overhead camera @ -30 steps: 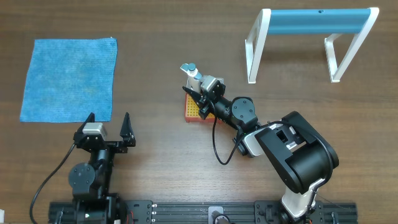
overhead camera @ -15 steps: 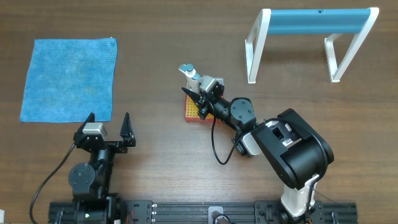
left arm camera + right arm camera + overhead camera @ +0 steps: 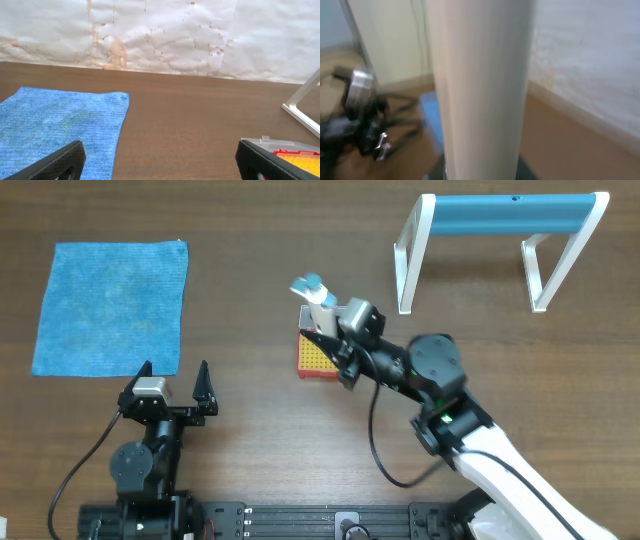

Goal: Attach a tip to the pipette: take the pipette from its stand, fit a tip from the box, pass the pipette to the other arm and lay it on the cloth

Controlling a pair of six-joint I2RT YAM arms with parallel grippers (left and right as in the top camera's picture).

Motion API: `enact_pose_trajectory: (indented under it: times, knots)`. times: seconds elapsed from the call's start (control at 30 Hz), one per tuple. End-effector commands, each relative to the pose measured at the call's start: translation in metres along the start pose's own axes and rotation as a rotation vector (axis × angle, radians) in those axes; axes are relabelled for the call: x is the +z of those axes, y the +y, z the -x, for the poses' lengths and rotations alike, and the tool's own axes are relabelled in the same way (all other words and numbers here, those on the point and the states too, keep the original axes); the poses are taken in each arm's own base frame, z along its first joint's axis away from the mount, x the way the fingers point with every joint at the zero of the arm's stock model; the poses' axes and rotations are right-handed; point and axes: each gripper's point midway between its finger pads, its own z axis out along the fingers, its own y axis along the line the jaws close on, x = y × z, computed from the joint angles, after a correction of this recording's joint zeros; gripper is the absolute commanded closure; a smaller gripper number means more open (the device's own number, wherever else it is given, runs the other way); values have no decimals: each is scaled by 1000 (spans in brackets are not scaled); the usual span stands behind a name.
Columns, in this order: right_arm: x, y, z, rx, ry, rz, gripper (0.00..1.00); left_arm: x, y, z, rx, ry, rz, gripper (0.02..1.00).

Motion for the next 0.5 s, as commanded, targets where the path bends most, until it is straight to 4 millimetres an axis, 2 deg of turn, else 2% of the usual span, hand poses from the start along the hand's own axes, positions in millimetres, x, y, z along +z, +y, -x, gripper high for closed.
enact_pose_trajectory:
  times: [0.03,0.07,0.17,0.27,0.3,0.43,0.5]
  knots:
    - [-45,35,-25,180,197,44,917,0,1,-2,3,3,5,51]
    - [-54,41,-31,269,233,36,921,0,1,-2,3,3,5,49]
    - [-67,49,-28,324,232,30,921,0,1,-2,3,3,5,51]
    - [-67,45,-29,328,230,6,917,0,1,-2,3,3,5,51]
    - [-67,39,-31,406,233,-36,930,0,1,-2,3,3,5,51]
    - [-66,37,-32,453,234,-51,925,0,1,-2,3,3,5,49]
    - [-66,37,-31,451,231,-50,923,0,13,-2,3,1,73,51]
